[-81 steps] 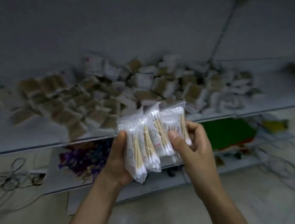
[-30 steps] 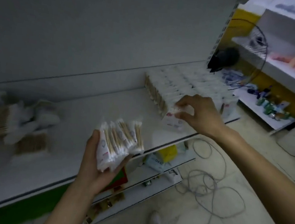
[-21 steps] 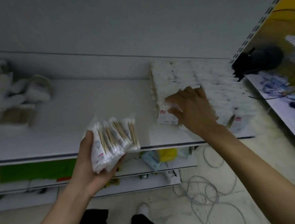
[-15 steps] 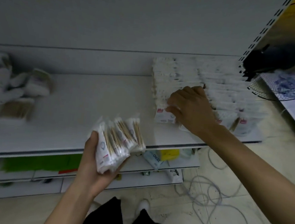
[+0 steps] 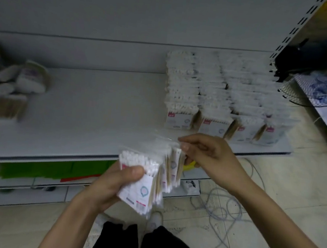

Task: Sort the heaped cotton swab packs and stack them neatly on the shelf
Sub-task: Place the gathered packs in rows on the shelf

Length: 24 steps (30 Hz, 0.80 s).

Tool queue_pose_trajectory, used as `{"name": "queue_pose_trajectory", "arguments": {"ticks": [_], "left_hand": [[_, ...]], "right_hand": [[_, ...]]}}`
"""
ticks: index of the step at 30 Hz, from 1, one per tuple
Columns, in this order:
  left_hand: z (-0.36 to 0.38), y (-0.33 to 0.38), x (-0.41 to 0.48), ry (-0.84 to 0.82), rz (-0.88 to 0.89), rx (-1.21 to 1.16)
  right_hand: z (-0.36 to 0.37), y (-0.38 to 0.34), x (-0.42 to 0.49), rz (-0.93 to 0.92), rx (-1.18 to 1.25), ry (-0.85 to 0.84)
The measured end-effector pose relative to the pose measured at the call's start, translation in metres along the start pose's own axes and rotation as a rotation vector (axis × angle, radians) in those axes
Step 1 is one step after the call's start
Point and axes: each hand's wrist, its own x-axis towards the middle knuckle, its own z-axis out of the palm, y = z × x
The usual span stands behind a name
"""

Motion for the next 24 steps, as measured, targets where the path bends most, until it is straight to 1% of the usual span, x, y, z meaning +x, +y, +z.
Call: {"name": "queue_pose_trajectory", "arguments": {"ticks": [4,7,9,11,12,15,17,20,22,24], "left_hand": [[0.003,0.004,0.002,-0.03,-0.011,0.126],[0.009,0.007,0.003,0.012,0.007,0.104],[0.01,0.006,0.004,0.043,0.038,0.012],[0.007,0.005,0.004,0.066,0.076,-0.085],[0.005,0.004,0.005,0.092,0.1,-0.116],[0.002,0.006,0.006,0.198,0.18,-0.259],[0.001,0.007,0.008,0.225,0.226,-0.326],[0.002,0.006,0.006,0.226,0.258,-0.331],[0.003,0.005,0.004,0.225,0.269,-0.299],[0.001,0.004,0.004,0.22,0.28,-0.262]], "right_hand": [[-0.011,-0.003,0.001,0.066,0.101,-0.144],[-0.016,-0.006,0.003,0.088,0.133,-0.21],[-0.022,-0.008,0.008,0.037,0.07,-0.201],[-0.032,-0.012,0.016,-0.021,0.024,-0.136],[-0.037,-0.013,0.019,-0.069,-0.03,-0.093],[-0.039,-0.011,0.031,-0.295,-0.314,0.028],[-0.034,-0.004,0.039,-0.456,-0.558,0.081],[-0.03,0.009,0.056,-0.652,-0.916,0.21],[-0.031,0.014,0.062,-0.693,-1.069,0.291],[-0.031,0.015,0.063,-0.67,-1.125,0.358]]}}
